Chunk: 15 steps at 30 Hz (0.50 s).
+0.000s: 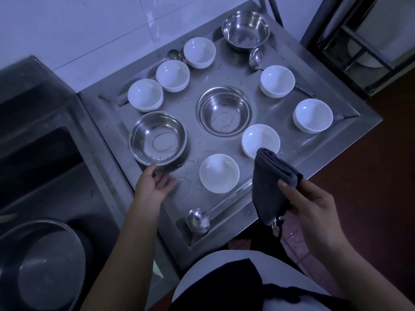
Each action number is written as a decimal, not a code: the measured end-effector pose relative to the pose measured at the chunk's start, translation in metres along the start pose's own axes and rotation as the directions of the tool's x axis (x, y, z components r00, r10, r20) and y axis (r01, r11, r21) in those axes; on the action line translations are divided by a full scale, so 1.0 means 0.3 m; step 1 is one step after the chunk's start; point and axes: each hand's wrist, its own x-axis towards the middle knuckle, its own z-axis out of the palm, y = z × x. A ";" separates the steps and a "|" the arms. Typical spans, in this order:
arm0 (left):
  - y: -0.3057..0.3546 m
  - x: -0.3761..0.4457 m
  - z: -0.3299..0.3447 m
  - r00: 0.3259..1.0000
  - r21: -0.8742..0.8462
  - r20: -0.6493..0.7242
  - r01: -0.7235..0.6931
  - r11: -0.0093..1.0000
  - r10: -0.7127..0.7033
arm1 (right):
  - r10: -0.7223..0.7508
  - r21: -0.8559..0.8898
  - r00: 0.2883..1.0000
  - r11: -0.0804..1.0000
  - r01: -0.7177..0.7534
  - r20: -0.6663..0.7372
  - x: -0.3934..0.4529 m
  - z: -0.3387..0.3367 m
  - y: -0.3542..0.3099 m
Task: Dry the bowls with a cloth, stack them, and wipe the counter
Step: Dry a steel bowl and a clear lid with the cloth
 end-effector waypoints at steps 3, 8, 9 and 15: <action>0.009 0.032 0.033 0.999 -0.079 -0.005 0.031 0.996 -0.031 | 0.035 0.000 0.996 0.999 -0.035 -0.078 -0.014 -0.010 0.017; 0.014 0.061 0.055 0.998 -0.134 -0.048 0.032 0.990 -0.039 | 0.032 0.031 0.991 0.999 -0.028 -0.126 -0.018 -0.013 0.015; 0.016 0.060 0.055 0.998 -0.140 -0.045 0.026 0.990 -0.032 | 0.031 0.030 0.991 0.999 -0.028 -0.133 -0.019 -0.014 0.015; 0.030 0.030 0.055 0.995 -0.172 0.024 -0.086 0.981 0.092 | 0.042 0.017 0.986 0.999 -0.039 -0.163 -0.030 -0.028 0.026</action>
